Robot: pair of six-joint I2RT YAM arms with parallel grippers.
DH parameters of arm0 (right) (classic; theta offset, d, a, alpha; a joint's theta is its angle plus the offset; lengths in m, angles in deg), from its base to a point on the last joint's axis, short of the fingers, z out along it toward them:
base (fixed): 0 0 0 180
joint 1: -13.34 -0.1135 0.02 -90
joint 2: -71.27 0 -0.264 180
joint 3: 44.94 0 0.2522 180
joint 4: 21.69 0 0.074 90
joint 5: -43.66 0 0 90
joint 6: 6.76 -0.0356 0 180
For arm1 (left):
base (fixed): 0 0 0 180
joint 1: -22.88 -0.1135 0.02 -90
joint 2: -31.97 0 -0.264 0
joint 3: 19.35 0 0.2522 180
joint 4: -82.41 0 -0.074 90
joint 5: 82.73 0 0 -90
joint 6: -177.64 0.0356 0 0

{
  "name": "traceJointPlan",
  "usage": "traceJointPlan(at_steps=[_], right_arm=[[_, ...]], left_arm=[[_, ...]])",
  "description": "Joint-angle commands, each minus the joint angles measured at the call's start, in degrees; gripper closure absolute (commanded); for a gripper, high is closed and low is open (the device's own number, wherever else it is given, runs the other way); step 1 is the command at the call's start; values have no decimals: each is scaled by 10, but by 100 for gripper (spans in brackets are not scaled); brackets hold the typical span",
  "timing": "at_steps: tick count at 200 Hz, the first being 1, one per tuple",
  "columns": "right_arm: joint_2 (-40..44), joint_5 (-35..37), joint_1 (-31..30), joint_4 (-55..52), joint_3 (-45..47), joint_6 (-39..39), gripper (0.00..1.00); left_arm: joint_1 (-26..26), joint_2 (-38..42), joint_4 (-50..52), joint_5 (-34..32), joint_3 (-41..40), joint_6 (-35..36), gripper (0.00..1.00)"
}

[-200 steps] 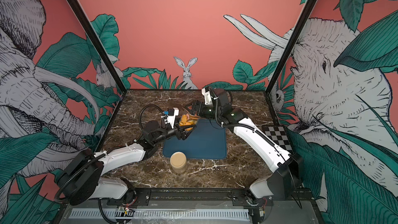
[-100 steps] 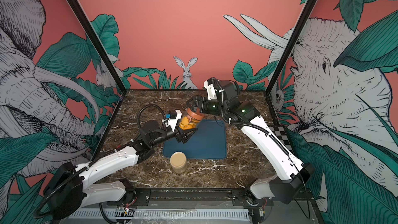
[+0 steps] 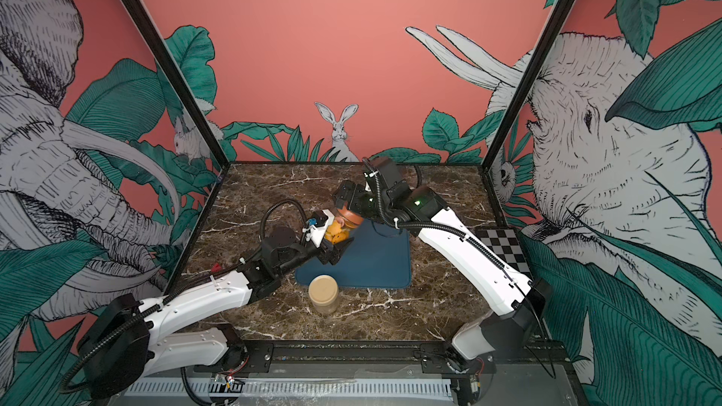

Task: Pour the cookies out of the jar
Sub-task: Unscrew the lid from the jar.

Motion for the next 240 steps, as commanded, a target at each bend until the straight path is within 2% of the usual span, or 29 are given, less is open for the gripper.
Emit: traceJointPlan(at_steps=[1, 55, 123, 204, 240], right_arm=[[-9, 29, -4, 19, -7, -53, 1], [-23, 71, -7, -30, -7, -73, 1], [-29, 35, -6, 37, 36, -109, 4], [-32, 28, -6, 59, 45, -121, 10], [-32, 31, -6, 58, 48, -123, 8]], left_arm=[[3, 34, -81, -15, 6, 21, 100], [4, 37, -82, -20, 3, 27, 100], [6, 34, -86, -21, 1, 27, 100], [6, 29, -87, -20, 4, 19, 100], [6, 25, -91, -22, 6, 14, 100]])
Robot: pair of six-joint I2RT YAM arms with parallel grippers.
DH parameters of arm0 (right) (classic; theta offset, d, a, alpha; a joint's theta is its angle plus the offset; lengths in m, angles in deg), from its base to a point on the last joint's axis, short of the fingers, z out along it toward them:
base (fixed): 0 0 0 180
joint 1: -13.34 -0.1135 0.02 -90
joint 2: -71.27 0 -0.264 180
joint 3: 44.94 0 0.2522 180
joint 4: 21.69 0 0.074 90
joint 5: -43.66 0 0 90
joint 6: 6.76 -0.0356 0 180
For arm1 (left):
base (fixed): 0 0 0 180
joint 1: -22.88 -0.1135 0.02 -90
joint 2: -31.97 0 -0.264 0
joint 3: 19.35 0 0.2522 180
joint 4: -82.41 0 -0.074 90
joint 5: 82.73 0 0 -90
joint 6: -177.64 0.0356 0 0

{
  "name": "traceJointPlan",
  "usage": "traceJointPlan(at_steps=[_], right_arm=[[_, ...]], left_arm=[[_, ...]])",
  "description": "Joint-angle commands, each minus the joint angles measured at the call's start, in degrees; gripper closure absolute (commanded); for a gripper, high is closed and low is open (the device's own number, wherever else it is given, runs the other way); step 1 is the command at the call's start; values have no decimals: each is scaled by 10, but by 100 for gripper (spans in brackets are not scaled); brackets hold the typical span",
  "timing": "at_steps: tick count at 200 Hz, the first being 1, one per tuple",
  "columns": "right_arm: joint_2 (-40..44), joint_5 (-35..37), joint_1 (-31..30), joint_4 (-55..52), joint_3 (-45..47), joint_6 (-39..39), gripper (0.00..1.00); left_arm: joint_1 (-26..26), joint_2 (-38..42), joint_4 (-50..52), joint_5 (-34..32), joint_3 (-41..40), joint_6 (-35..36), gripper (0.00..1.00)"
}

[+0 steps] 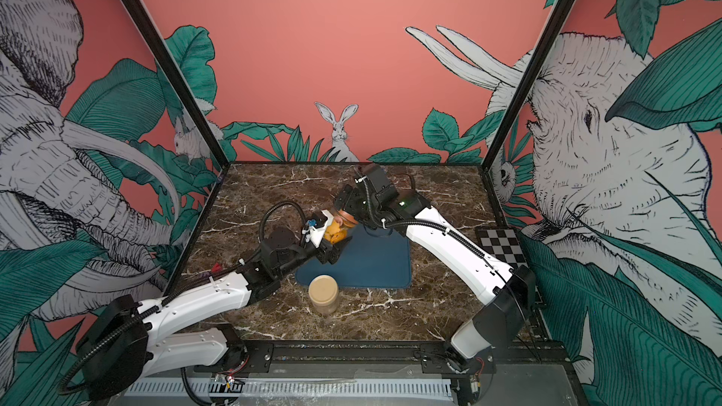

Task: Pour the cookies out of the jar
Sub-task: Unscrew the lid from the jar.

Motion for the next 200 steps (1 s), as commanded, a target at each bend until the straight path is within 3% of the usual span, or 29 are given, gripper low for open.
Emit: traceJointPlan(at_steps=[1, 62, 116, 153, 200], right_arm=[[-1, 8, -3, 16, 4, -41, 8], [8, 4, -3, 47, 24, -41, 18], [17, -29, -3, 128, 58, -15, 39], [25, -94, 8, 208, 85, 60, 60], [60, -197, 32, 259, 123, 153, 66]], left_arm=[[2, 20, -87, 0, 9, -5, 100], [3, 17, -88, 2, 6, -14, 100], [2, 14, -114, 15, 9, -82, 100], [-3, 8, -170, 87, 16, -165, 100], [-51, -34, -297, 222, 7, -288, 100]])
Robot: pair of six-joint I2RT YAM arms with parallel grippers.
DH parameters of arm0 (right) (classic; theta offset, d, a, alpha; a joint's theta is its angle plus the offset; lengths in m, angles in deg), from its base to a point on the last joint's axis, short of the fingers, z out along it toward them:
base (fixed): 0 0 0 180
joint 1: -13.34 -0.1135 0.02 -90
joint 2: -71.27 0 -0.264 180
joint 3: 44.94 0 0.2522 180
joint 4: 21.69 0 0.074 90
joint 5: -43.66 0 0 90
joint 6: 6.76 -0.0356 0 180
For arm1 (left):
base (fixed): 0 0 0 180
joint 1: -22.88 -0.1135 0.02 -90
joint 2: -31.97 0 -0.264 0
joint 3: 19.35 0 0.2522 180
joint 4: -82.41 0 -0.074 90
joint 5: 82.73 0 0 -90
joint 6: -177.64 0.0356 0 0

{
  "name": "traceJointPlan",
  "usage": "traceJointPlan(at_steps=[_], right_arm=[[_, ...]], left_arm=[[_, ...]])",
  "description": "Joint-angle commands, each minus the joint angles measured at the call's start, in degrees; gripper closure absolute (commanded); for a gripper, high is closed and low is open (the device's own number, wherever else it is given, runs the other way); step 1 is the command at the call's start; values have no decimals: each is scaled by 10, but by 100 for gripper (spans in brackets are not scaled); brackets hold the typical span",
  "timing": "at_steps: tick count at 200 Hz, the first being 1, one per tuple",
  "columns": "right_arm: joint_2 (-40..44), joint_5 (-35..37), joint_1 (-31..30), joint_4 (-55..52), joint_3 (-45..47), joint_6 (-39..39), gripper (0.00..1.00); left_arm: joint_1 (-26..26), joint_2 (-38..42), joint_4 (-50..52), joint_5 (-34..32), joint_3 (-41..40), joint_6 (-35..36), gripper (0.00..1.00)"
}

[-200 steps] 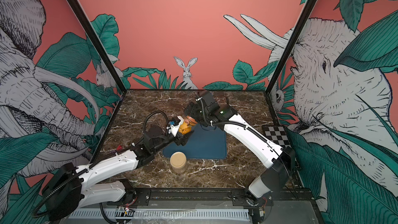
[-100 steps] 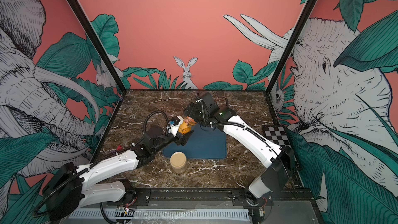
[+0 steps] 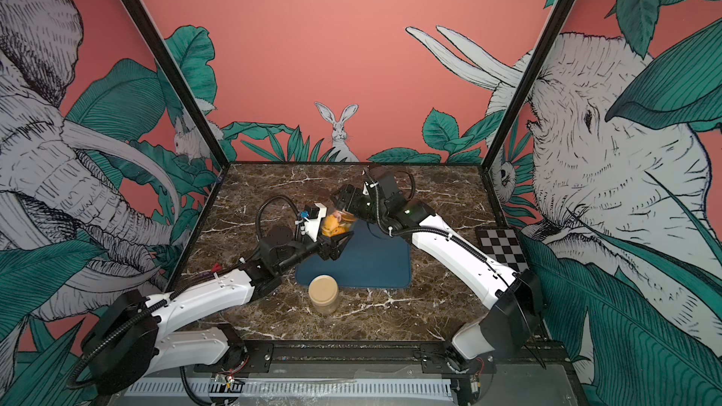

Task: Pour the cookies out of the jar
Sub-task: Unscrew the lid from the jar.

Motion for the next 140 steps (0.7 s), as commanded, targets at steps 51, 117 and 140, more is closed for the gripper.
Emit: traceJointPlan(at_steps=[51, 117, 140], right_arm=[[68, -239, 36, 90, 68, 155, 67], [117, -300, 74, 141, 110, 162, 68], [126, -294, 80, 141, 108, 162, 68]], left_arm=[[-41, -25, -277, 232, 19, -157, 100], [-41, -38, -277, 289, 27, -173, 100], [-41, -45, -279, 291, 28, -178, 100]])
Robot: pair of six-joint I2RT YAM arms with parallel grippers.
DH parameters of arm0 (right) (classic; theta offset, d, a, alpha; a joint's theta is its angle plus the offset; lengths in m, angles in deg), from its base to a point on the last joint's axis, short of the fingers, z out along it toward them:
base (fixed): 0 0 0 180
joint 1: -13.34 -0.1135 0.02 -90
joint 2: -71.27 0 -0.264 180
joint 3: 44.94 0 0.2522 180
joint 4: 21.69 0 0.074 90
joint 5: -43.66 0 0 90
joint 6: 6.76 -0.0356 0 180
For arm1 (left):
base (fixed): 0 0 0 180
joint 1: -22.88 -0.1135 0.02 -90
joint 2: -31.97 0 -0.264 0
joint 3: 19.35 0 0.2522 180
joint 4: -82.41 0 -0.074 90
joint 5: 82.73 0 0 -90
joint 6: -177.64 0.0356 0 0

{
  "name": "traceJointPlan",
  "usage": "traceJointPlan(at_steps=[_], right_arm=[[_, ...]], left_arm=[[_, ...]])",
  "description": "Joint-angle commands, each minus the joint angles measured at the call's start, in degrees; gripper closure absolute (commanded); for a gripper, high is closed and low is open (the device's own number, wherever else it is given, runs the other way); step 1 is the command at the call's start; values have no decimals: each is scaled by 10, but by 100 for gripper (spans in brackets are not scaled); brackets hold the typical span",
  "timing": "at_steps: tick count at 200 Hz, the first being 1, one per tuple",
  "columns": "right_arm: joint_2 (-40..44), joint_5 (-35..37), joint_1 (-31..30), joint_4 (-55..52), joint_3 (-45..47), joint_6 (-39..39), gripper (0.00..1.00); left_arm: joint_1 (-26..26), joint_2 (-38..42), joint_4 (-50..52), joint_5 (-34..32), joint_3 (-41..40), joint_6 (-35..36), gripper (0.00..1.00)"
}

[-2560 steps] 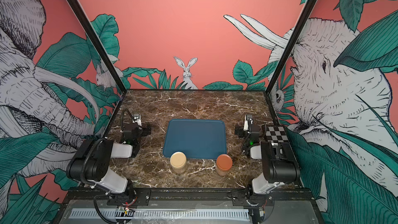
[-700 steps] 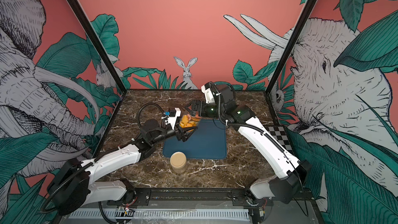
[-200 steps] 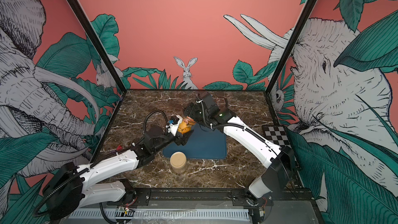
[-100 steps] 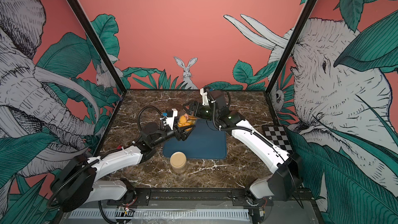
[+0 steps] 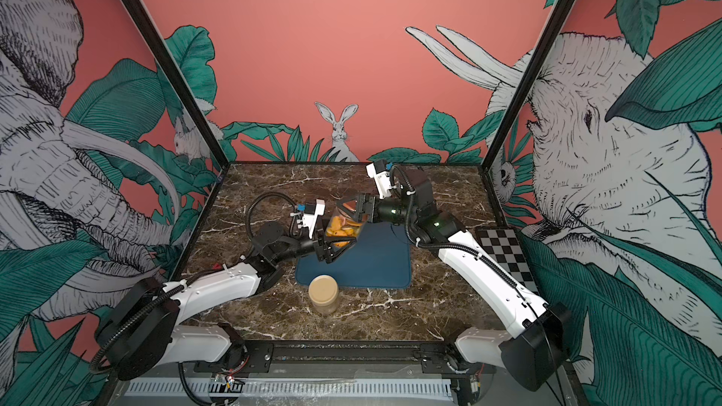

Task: Pour the cookies out of the jar
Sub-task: Unscrew the lid from the jar.

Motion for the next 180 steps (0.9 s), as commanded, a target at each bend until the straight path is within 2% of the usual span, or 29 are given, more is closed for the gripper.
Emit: traceJointPlan(at_steps=[1, 83, 119, 157, 180], right_arm=[[13, -43, 4, 30, 1, 0, 68], [29, -47, 19, 66, 23, -13, 69], [37, -79, 33, 77, 37, 23, 70], [20, -152, 60, 130, 34, -17, 71], [17, -170, 65, 145, 31, -30, 72]], left_arm=[[1, 8, -99, 21, 29, -12, 100], [1, 2, -90, 54, 44, -25, 100], [1, -29, -146, 99, 64, -96, 100], [1, -55, -204, 143, 80, -166, 100], [1, -73, -227, 166, 89, -193, 100]])
